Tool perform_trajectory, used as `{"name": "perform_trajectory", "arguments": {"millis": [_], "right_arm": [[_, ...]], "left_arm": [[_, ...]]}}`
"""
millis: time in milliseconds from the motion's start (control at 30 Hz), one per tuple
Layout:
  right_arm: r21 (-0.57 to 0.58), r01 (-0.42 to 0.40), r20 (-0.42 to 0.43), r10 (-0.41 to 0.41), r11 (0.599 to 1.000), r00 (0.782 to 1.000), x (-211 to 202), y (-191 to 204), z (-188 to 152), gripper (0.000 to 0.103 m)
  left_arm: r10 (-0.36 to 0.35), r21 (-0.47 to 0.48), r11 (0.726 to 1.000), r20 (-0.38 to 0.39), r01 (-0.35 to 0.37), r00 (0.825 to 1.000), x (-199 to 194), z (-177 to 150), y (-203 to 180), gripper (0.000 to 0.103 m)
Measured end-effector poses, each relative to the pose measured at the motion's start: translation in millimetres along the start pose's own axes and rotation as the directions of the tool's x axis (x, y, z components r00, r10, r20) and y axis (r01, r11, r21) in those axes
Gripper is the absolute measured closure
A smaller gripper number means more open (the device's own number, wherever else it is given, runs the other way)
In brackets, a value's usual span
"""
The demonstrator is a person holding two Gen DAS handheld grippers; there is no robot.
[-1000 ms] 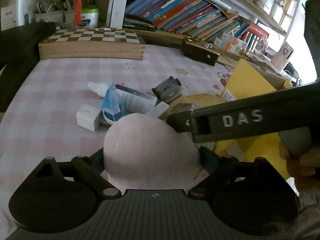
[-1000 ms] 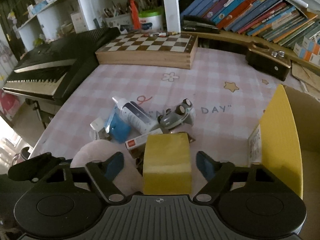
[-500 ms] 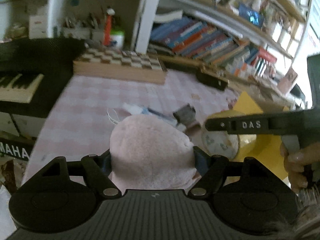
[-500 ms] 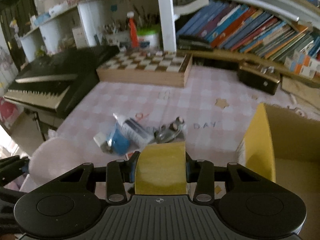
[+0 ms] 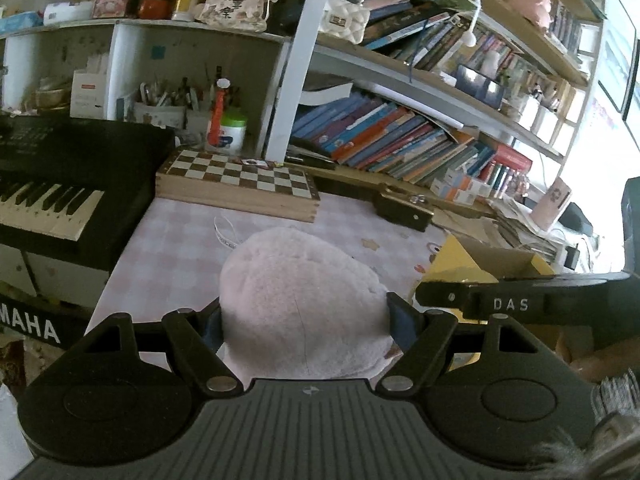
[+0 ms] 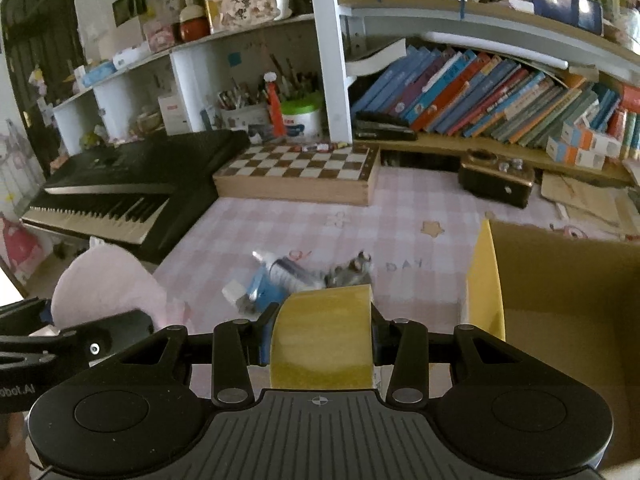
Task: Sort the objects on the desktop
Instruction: 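Lift the pig and tape roll and carry both toward the yellow box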
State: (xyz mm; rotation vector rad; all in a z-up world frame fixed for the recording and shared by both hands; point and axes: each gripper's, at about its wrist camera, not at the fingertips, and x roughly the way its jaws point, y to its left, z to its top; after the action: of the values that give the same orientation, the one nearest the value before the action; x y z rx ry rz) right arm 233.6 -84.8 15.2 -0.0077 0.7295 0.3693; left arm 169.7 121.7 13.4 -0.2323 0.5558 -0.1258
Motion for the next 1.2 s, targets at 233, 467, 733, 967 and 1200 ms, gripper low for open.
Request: {"name": "perform_trajectory", "arguments": {"millis": [233,467,733,967,1200], "right_arm": [[0.067,-0.005,0.0,0.005,0.998,1.0,-21.6,2.8,-20.7,0.062],[0.068,0.008,-0.012,-0.007,0.998,1.0,-40.4,21.8,-44.8,0.062],[0.085,0.014,-0.002,-0.014,0.996,1.0,-69.7,35.0,-68.7,0.062],[0.123,0.035,-0.014,-0.033,0.992,0.999,-94.6,39.4,-93.7,0.062],[0.166,0.066,-0.005,-0.066,0.984,0.998,-116.4,41.9,-115.7,0.062]], "left_arm": [[-0.005,-0.029,1.0,-0.003,0.005,1.0,-25.9,-14.3,6.2,0.027],[-0.012,-0.032,0.999,-0.01,0.012,1.0,-55.3,-31.5,11.8,0.027],[-0.03,-0.006,1.0,-0.008,0.03,1.0,-88.0,-45.8,13.0,0.027],[-0.066,0.013,0.998,-0.028,0.067,0.997,-106.6,-60.0,9.3,0.027],[-0.11,0.051,0.992,-0.047,0.112,0.993,-119.6,-71.7,-1.8,0.027]]}}
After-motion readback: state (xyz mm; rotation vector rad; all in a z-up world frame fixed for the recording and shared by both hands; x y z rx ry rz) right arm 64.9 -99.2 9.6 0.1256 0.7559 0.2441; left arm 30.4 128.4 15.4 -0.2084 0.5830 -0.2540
